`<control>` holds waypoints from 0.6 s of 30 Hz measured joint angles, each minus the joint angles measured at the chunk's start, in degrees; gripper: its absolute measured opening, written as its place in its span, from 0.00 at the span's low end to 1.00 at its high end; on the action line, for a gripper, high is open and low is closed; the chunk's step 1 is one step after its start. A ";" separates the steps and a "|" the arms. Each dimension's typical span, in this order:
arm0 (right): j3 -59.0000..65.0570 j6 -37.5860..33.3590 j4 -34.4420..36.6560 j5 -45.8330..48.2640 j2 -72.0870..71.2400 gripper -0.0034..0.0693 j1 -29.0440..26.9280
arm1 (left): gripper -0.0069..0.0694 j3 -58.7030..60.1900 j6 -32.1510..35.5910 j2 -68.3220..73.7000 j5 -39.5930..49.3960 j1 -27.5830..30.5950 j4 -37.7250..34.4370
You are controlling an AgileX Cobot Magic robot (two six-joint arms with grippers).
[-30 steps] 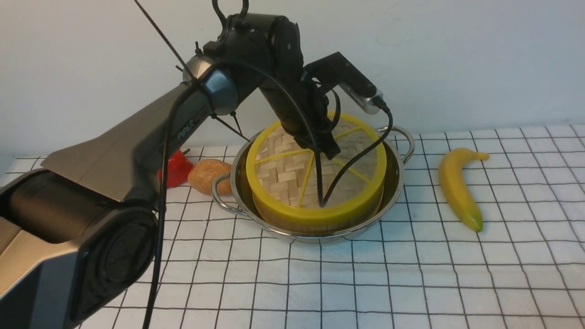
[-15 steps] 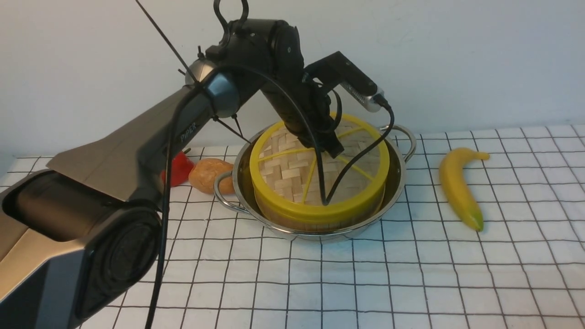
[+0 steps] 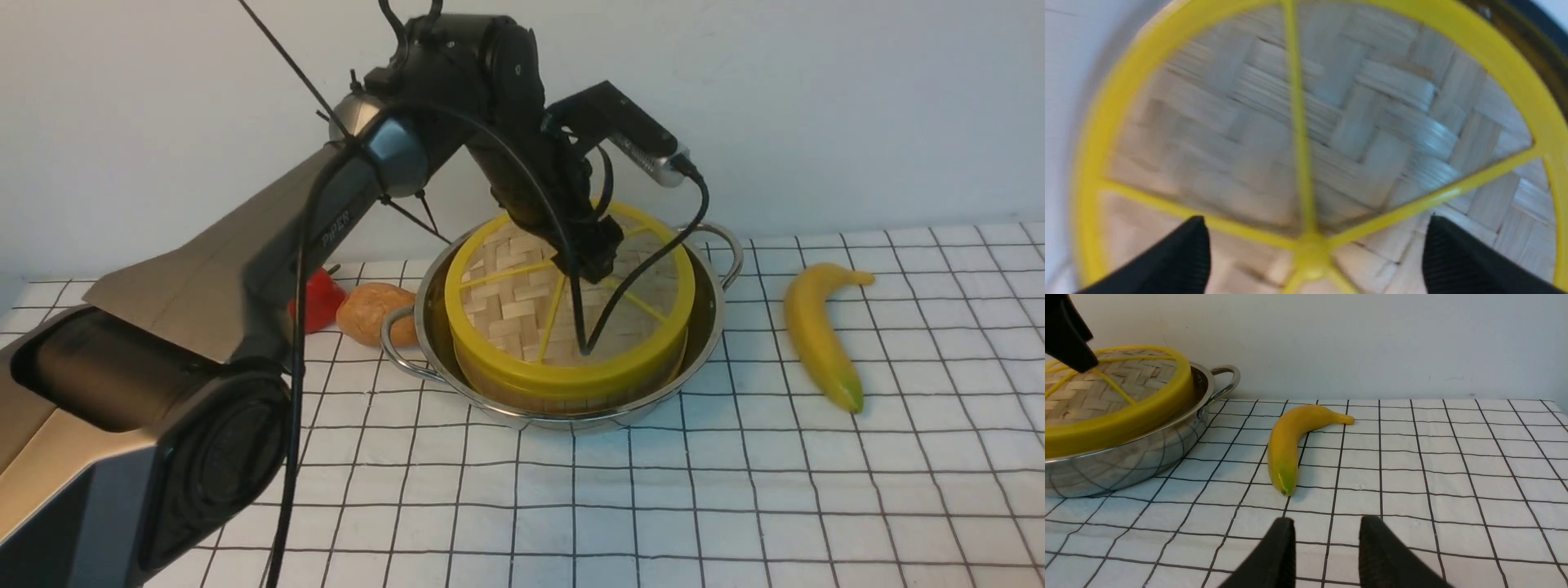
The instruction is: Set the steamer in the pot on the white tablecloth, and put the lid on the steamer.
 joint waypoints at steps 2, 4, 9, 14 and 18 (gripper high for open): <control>0.00 0.00 0.00 0.00 0.00 0.38 0.00 | 0.98 -2.54 -1.70 -1.40 1.10 0.00 1.05; 0.00 0.00 0.00 0.00 0.00 0.38 0.00 | 0.98 -4.93 -3.81 -3.22 1.72 0.00 1.83; 0.00 0.00 0.00 0.00 0.00 0.38 0.00 | 0.87 -9.29 -14.74 -8.67 1.87 0.00 1.54; 0.00 0.00 0.00 0.00 0.00 0.38 0.00 | 0.74 -9.73 -23.04 -9.90 2.03 0.00 -1.04; 0.00 0.00 0.00 0.00 0.00 0.38 0.00 | 0.61 -9.73 -24.65 -9.90 2.22 0.00 -0.91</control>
